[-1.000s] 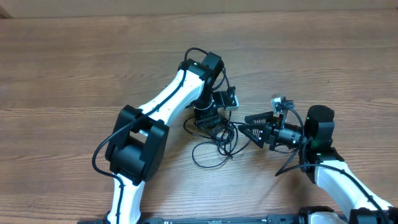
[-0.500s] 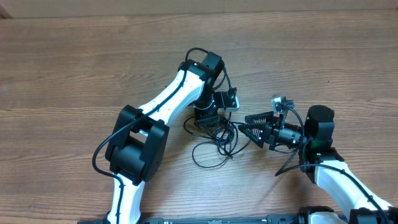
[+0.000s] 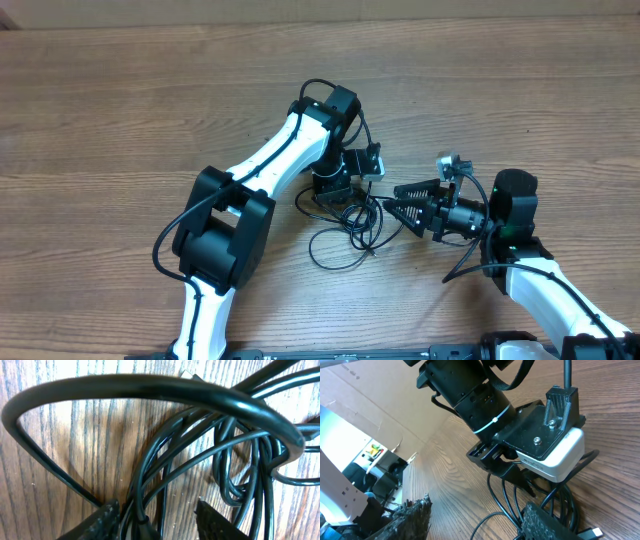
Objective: Untangle cables
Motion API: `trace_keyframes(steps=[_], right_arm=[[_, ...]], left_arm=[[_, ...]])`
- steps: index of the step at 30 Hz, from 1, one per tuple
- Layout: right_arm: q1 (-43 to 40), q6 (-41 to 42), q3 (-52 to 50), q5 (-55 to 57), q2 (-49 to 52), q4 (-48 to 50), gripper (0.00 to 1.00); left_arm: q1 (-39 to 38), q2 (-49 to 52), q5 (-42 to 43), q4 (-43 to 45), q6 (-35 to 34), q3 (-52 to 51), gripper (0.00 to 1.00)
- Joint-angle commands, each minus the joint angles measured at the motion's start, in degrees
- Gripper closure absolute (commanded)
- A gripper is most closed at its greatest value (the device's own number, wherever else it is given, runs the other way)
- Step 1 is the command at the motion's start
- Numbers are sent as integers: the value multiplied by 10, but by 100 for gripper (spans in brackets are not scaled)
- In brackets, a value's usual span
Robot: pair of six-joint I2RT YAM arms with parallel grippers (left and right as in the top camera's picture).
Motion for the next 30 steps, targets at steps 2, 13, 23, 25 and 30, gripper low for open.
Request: trace_keyframes(steps=[2,13,23,25,30], right_arm=[[2,2,7,4,1,2,41],[2,2,7,4,1,2,42],[2,2,7,4,1,2,41],[2,2,7,4,1,2,41],[2,2,7,3,1,2,41]], left_arm=[[-4,9,11,3,11,-3,58],[-4,9,11,1,-25,-2,96],[-4,4,11,-37,-110,70,96],[-4,4,9,-55,-132,108,96],[-5,4,19,-83,-196,193,96]])
